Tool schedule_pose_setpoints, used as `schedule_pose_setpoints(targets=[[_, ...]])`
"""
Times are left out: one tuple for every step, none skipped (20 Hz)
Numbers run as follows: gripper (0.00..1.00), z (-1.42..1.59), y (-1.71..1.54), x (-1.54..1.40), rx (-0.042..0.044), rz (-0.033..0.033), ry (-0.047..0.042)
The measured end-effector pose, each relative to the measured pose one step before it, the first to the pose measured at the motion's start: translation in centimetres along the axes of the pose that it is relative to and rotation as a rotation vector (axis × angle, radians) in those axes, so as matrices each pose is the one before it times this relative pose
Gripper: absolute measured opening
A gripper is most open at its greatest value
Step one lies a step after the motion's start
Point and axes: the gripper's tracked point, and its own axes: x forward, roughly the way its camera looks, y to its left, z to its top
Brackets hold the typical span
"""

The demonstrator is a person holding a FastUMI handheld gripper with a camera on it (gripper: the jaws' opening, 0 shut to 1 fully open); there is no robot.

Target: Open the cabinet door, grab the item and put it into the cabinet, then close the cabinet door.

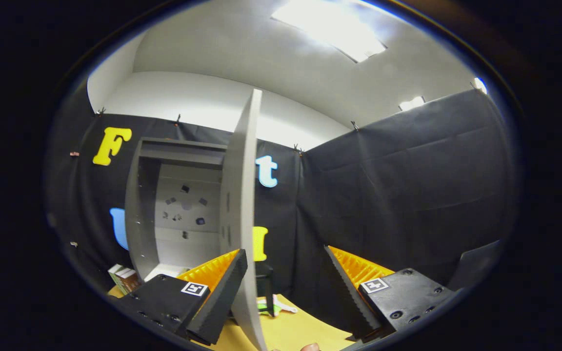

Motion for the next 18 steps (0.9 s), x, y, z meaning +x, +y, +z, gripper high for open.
schedule_pose_setpoints(targets=[[0.97,-1.124,-1.425,0.253,-0.01184,-0.03111,0.02396],[0.97,-1.097,-1.361,0.48,-0.00958,-0.02544,0.02183],[0.98,-1.031,-0.893,0.475,-0.01283,-0.02377,0.01841],[0.98,-1.157,-0.864,0.736,-0.01218,-0.0145,0.02331],[0.98,-1.144,-0.514,0.679,-0.01315,-0.01014,0.0221],[0.98,-1.079,-0.527,0.845,-0.01128,-0.00736,0.02438],[0.98,-1.004,-0.23,0.92,-0.00426,-0.00095,0.02001],[0.98,-0.553,-0.023,0.822,0.00313,0.00091,0.0184],[0.98,-0.366,0.279,0.843,0.01119,0.01413,0.01127],[0.98,-0.542,0.504,0.765,0.01428,0.01906,0.0178],[0.98,-0.626,0.408,0.678,0.01534,0.02039,0.02024],[0.98,-0.369,0.439,0.328,0.0207,0.01889,0.0189],[0.98,-0.287,0.2,0.235,0.01669,0.02104,0.01203],[0.98,-0.199,0.418,0.061,0.01649,0.02123,0.00832],[0.98,-0.158,0.629,-0.179,0.02462,0.03011,0.00877],[0.98,-0.049,0.737,-0.286,0.02581,0.03088,0.00932],[0.98,-0.301,0.978,0.413,0.01474,0.0119,0.00788],[0.97,-0.202,0.222,0.41,-0.00355,0.00264,0.00085]])
